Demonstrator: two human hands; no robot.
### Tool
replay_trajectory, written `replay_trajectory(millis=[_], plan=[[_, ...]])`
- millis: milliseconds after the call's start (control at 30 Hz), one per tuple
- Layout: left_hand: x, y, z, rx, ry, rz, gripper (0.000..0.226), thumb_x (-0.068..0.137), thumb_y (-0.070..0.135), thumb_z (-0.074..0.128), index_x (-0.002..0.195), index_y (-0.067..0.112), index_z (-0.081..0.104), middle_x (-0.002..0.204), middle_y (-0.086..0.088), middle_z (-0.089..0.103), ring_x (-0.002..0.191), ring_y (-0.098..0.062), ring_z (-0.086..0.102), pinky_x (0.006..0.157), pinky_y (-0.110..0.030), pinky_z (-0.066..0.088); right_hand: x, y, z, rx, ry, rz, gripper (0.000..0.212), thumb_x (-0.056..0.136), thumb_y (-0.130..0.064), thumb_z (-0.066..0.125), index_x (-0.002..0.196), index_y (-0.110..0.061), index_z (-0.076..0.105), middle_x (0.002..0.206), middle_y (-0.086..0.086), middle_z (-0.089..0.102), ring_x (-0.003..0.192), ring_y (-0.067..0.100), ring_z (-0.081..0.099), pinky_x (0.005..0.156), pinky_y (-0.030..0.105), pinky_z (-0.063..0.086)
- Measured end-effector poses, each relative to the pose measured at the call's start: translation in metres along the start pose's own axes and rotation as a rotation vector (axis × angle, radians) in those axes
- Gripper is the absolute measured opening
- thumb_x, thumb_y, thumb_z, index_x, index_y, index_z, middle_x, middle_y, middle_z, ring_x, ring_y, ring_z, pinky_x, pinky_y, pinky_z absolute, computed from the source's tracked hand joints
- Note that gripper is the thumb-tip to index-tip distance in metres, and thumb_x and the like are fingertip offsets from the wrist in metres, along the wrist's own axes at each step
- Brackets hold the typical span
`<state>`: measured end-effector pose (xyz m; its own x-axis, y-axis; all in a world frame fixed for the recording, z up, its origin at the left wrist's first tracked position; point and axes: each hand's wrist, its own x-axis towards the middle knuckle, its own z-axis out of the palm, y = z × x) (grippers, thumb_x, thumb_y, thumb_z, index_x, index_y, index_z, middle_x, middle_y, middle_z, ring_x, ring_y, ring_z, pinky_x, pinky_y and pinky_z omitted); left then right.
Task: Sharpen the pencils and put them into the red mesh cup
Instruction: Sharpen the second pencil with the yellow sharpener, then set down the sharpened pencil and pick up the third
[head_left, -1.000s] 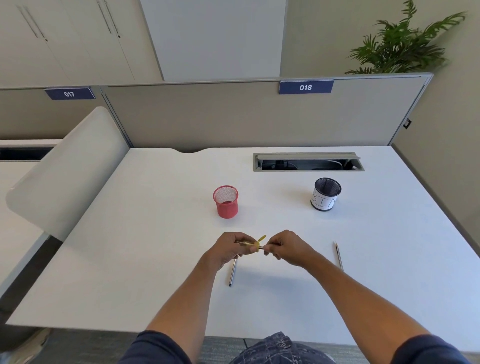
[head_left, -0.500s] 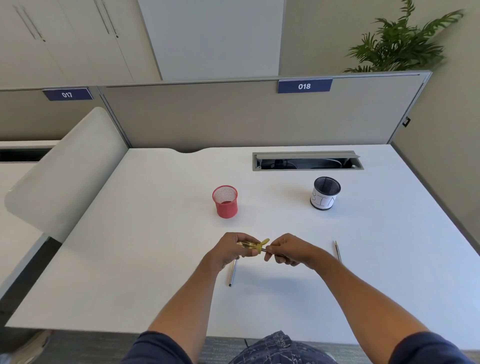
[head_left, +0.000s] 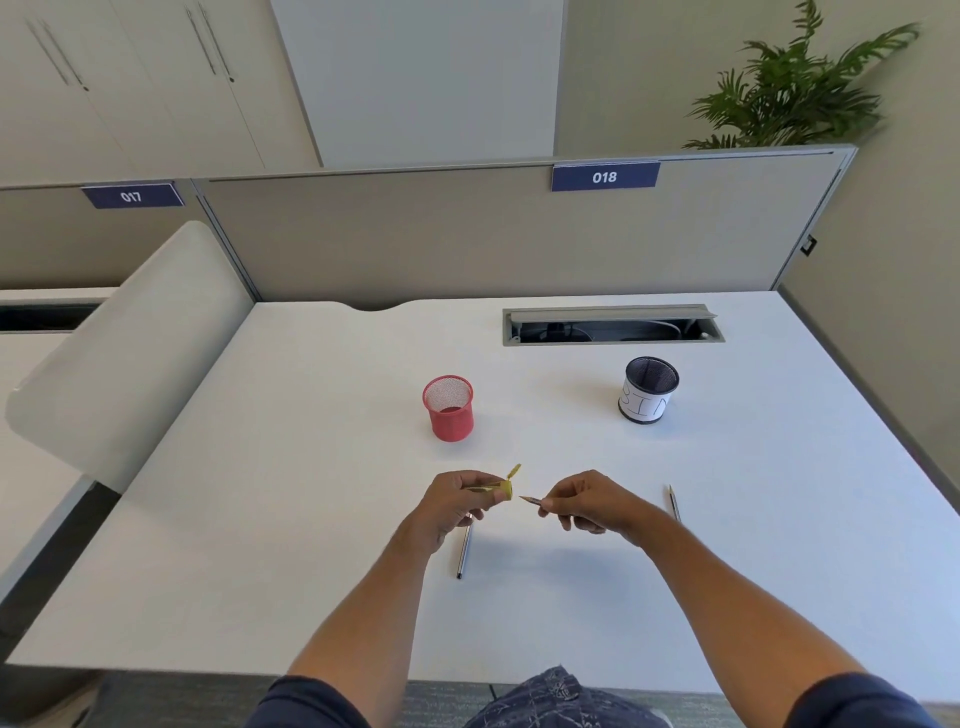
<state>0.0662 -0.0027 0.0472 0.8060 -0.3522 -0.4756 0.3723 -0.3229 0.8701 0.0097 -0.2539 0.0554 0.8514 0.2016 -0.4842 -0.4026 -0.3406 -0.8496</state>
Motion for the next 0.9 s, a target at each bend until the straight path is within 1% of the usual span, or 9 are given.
replay_trajectory(millis=[67, 167, 300, 367, 467, 567, 667, 767, 900], plan=[[0.0, 0.0, -0.002, -0.031, 0.03, -0.017, 0.031, 0.075, 0.034, 0.089, 0.101, 0.02, 0.081, 0.075, 0.003, 0.064, 0.064, -0.011, 0.055, 0.065, -0.023, 0.04, -0.002, 0.009, -0.006, 0.017, 0.077, 0.014, 0.017, 0.092, -0.023, 0.071, 0.09, -0.008, 0.079, 0.07, 0.006, 0.063, 0.047, 0.015, 0.035, 0.047, 0.024, 0.024], [-0.001, 0.0, -0.004, -0.038, 0.047, -0.025, 0.031, 0.077, 0.033, 0.087, 0.103, 0.018, 0.08, 0.076, 0.002, 0.063, 0.065, -0.013, 0.054, 0.065, -0.023, 0.04, -0.007, 0.025, -0.016, 0.001, 0.296, 0.067, 0.012, 0.09, -0.02, 0.072, 0.087, -0.012, 0.079, 0.071, 0.001, 0.064, 0.051, 0.014, 0.046, 0.05, 0.022, 0.033], [-0.003, 0.001, -0.004, -0.051, 0.05, -0.029, 0.032, 0.078, 0.031, 0.087, 0.105, 0.016, 0.08, 0.078, 0.001, 0.062, 0.065, -0.014, 0.053, 0.064, -0.023, 0.04, -0.011, 0.05, -0.031, -0.065, 0.656, 0.145, 0.008, 0.088, -0.025, 0.073, 0.084, -0.02, 0.078, 0.081, -0.005, 0.073, 0.082, 0.018, 0.066, 0.071, 0.031, 0.048], [-0.003, 0.001, -0.004, -0.047, 0.047, -0.03, 0.032, 0.078, 0.032, 0.087, 0.105, 0.016, 0.08, 0.077, 0.001, 0.062, 0.066, -0.014, 0.053, 0.064, -0.022, 0.039, -0.015, 0.059, -0.038, -0.103, 0.752, 0.207, 0.009, 0.088, -0.025, 0.072, 0.081, -0.024, 0.077, 0.079, -0.006, 0.073, 0.082, 0.02, 0.066, 0.07, 0.031, 0.05], [-0.004, 0.001, -0.002, -0.039, 0.042, -0.03, 0.032, 0.077, 0.034, 0.088, 0.103, 0.017, 0.08, 0.076, 0.001, 0.062, 0.066, -0.014, 0.054, 0.063, -0.022, 0.039, -0.02, 0.073, -0.044, -0.147, 0.825, 0.278, 0.012, 0.088, -0.024, 0.07, 0.08, -0.024, 0.078, 0.074, -0.004, 0.071, 0.073, 0.019, 0.064, 0.06, 0.028, 0.046], [-0.004, 0.0, -0.001, -0.031, 0.046, -0.036, 0.032, 0.076, 0.036, 0.088, 0.101, 0.019, 0.081, 0.074, 0.002, 0.063, 0.064, -0.013, 0.055, 0.062, -0.022, 0.039, -0.024, 0.083, -0.045, -0.212, 0.866, 0.346, 0.015, 0.088, -0.024, 0.069, 0.075, -0.024, 0.075, 0.071, -0.002, 0.069, 0.069, 0.02, 0.063, 0.057, 0.027, 0.045], [-0.004, -0.001, 0.0, -0.036, 0.051, -0.039, 0.031, 0.076, 0.036, 0.088, 0.1, 0.019, 0.081, 0.074, 0.001, 0.063, 0.063, -0.012, 0.055, 0.06, -0.022, 0.039, -0.027, 0.09, -0.044, -0.276, 0.882, 0.405, 0.013, 0.087, -0.022, 0.069, 0.074, -0.022, 0.072, 0.072, 0.001, 0.068, 0.07, 0.024, 0.063, 0.058, 0.027, 0.045], [-0.006, -0.003, 0.0, -0.035, 0.052, -0.039, 0.031, 0.075, 0.037, 0.088, 0.099, 0.019, 0.081, 0.074, 0.001, 0.064, 0.064, -0.013, 0.055, 0.061, -0.022, 0.039, -0.03, 0.095, -0.042, -0.365, 0.876, 0.437, 0.005, 0.086, -0.021, 0.067, 0.083, -0.022, 0.071, 0.082, 0.004, 0.068, 0.077, 0.029, 0.064, 0.062, 0.029, 0.047], [-0.008, -0.005, -0.001, -0.045, 0.054, -0.037, 0.031, 0.075, 0.038, 0.088, 0.098, 0.02, 0.082, 0.073, 0.002, 0.064, 0.064, -0.013, 0.055, 0.06, -0.021, 0.04, -0.031, 0.101, -0.039, -0.392, 0.865, 0.456, 0.009, 0.083, -0.017, 0.062, 0.086, -0.02, 0.069, 0.085, 0.005, 0.068, 0.079, 0.03, 0.064, 0.065, 0.03, 0.05]])
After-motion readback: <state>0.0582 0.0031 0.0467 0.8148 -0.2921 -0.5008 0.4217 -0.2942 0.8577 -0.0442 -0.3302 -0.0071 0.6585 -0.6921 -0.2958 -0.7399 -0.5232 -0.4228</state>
